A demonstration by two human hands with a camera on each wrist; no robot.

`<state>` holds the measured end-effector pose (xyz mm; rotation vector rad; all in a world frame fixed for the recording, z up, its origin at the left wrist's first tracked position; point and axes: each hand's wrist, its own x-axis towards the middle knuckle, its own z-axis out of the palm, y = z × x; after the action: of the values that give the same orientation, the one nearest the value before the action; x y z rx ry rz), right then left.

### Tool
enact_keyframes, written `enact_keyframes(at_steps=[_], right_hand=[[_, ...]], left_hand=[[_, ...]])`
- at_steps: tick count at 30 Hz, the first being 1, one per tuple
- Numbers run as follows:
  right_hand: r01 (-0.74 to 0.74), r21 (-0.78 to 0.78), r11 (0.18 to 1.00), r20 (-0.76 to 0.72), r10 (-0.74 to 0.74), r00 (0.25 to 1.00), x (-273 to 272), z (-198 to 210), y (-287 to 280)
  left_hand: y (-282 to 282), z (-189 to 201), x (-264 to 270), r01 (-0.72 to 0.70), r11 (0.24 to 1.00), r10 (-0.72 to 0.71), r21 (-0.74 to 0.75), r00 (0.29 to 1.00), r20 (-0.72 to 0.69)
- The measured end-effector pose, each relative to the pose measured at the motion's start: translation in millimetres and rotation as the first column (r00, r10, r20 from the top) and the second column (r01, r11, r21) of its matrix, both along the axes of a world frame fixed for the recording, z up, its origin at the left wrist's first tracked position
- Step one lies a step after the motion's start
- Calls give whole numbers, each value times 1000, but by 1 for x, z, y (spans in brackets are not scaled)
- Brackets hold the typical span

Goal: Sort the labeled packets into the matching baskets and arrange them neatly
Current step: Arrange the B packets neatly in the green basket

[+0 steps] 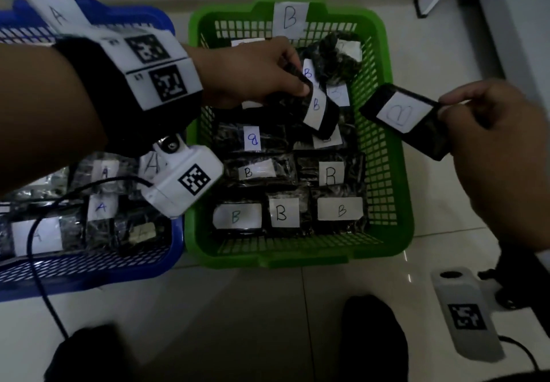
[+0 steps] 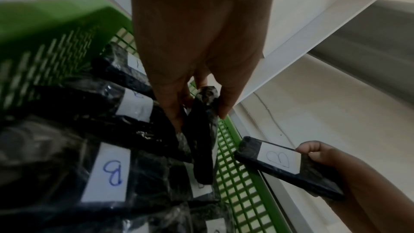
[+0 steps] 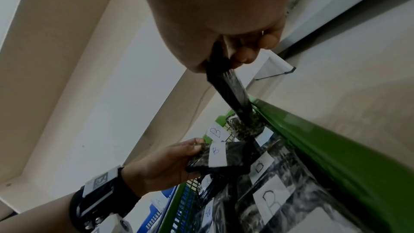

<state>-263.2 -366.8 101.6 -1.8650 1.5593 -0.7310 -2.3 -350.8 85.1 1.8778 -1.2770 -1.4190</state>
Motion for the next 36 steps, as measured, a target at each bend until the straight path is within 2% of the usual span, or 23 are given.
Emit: enact_keyframes(at_steps=[3, 6, 7, 10, 14, 16, 18, 20, 22, 28, 31, 33, 34, 36], right_hand=[[13, -21, 1000, 23, -13, 1000, -2, -1, 1], [-3, 30, 1000, 26, 2, 1000, -5, -3, -1], [-14, 54, 998, 19, 13, 1000, -6, -3, -2], [-40, 83, 996, 13, 40, 999, -6, -4, -1], [-49, 80, 996, 35, 46, 998, -3, -4, 4], [-57, 78, 995, 47, 53, 997, -1, -4, 5], [-58, 73, 996, 76, 52, 996, -1, -5, 5], [-56, 74, 996, 95, 49, 994, 1, -6, 4], [-56, 80, 995, 101, 47, 994, 2, -7, 5], [-67, 90, 994, 112, 57, 992, 4, -7, 6], [-76, 89, 993, 109, 66, 992, 2, -5, 7], [-80, 98, 992, 112, 69, 991, 0, -5, 6], [-82, 102, 991, 114, 70, 991, -1, -5, 6], [-80, 100, 992, 113, 68, 991, -3, -7, 5]], left_hand=[[-2, -7, -8, -15, 999, 16, -29, 999, 35], [-1, -19, -18, 113, 991, -98, -64, 973, 207], [-1, -23, -20, 201, 977, -174, -68, 943, 284], [-1, -30, -20, 447, 891, -352, -75, 787, 507], [0, -21, -5, 578, 801, -362, -152, 671, 647], [1, -18, 8, 697, 710, -440, -99, 549, 711], [5, -17, 15, 827, 558, -549, 66, 308, 777], [11, -17, 16, 861, 449, -584, 239, 81, 808], [15, -22, 14, 854, 417, -575, 312, -18, 818], [9, -23, 9, 825, 397, -638, 402, -66, 767], [4, -13, 7, 821, 423, -639, 383, -30, 769], [3, -1, 9, 829, 459, -635, 319, 55, 770], [3, 8, 12, 824, 504, -632, 258, 148, 760], [6, 28, 20, 755, 641, -592, 138, 373, 714]])
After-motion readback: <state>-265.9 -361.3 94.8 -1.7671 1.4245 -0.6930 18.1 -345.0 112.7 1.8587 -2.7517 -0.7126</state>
